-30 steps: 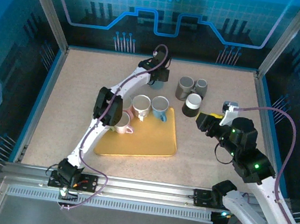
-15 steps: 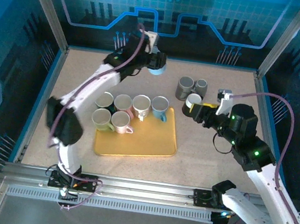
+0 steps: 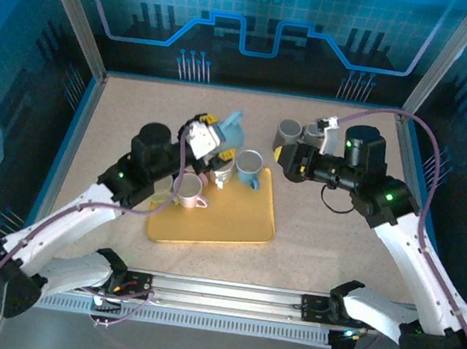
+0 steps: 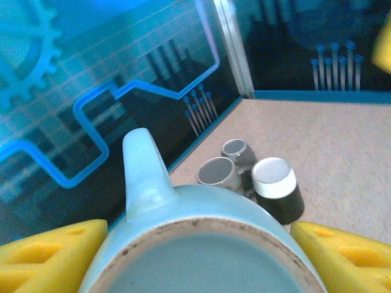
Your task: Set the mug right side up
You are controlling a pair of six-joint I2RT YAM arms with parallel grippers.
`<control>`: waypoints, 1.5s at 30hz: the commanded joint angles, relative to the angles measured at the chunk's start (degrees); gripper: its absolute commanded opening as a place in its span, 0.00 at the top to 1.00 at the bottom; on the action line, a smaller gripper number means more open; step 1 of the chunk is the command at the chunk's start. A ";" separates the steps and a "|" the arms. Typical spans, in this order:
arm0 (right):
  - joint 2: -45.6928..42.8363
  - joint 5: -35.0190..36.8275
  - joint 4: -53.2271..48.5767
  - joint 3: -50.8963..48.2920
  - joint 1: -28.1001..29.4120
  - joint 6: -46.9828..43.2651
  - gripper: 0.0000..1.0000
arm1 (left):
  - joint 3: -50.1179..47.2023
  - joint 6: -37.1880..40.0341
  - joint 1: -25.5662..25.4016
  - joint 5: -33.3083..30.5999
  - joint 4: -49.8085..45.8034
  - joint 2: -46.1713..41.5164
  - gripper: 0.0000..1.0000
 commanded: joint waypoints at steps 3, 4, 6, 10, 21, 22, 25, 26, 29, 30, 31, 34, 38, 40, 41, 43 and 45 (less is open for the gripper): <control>4.33 -10.17 -0.90 3.85 -0.97 11.35 0.47 | -3.78 22.67 -4.06 0.14 7.23 -8.45 0.76; 5.48 -10.90 -1.91 4.81 -0.95 13.04 0.47 | -4.58 25.08 -4.91 0.04 7.00 -9.07 0.76; 7.98 -11.87 -5.19 7.36 -0.85 16.79 0.49 | -6.43 30.66 -6.61 -0.89 6.72 -10.06 0.76; 10.65 -17.91 -2.53 7.34 -0.86 24.84 0.48 | -8.78 37.21 -8.81 -3.28 7.67 -10.47 0.78; 12.55 -21.30 3.52 6.70 0.43 33.36 0.44 | -9.71 44.73 -10.83 -3.73 6.38 -11.27 0.82; 12.78 -20.87 3.18 6.68 0.85 33.32 0.43 | -9.60 45.21 -10.91 -3.72 6.23 -11.21 0.82; 13.47 -20.25 3.51 6.16 1.86 33.70 0.43 | -9.42 46.71 -11.39 -3.84 5.59 -11.04 0.82; 13.82 -20.01 3.89 5.88 2.28 33.96 0.43 | -9.29 47.46 -11.75 -4.01 5.21 -10.98 0.83; 14.51 -19.25 5.11 5.13 3.51 34.58 0.44 | -9.01 49.05 -12.52 -4.88 4.65 -10.69 0.83; 14.70 -19.12 5.40 4.89 3.91 34.74 0.45 | -8.84 49.51 -12.75 -4.98 4.50 -10.57 0.84; 14.91 -18.85 6.19 4.44 4.22 35.12 0.46 | -8.67 50.22 -12.95 -5.17 3.94 -10.38 0.84; 15.37 -18.05 7.48 3.59 5.04 35.87 0.52 | -8.09 52.29 -14.05 -5.96 2.46 -10.22 0.84; 15.98 -17.31 9.58 1.99 5.72 36.91 0.60 | -7.58 53.82 -15.59 -7.26 1.97 -10.18 0.85; 16.41 -17.07 9.84 1.68 6.22 36.82 0.64 | -7.33 53.96 -15.86 -7.58 1.79 -10.18 0.84; 16.65 -17.13 10.27 1.47 6.51 36.90 0.67 | -7.23 53.96 -16.01 -7.64 1.63 -10.22 0.83; 16.57 -17.19 11.57 0.90 6.75 37.01 0.75 | -7.10 54.29 -16.32 -7.84 1.04 -10.12 0.80; 16.50 -17.41 12.09 0.52 6.76 36.75 0.83 | -7.18 54.53 -16.27 -8.13 0.33 -9.99 0.76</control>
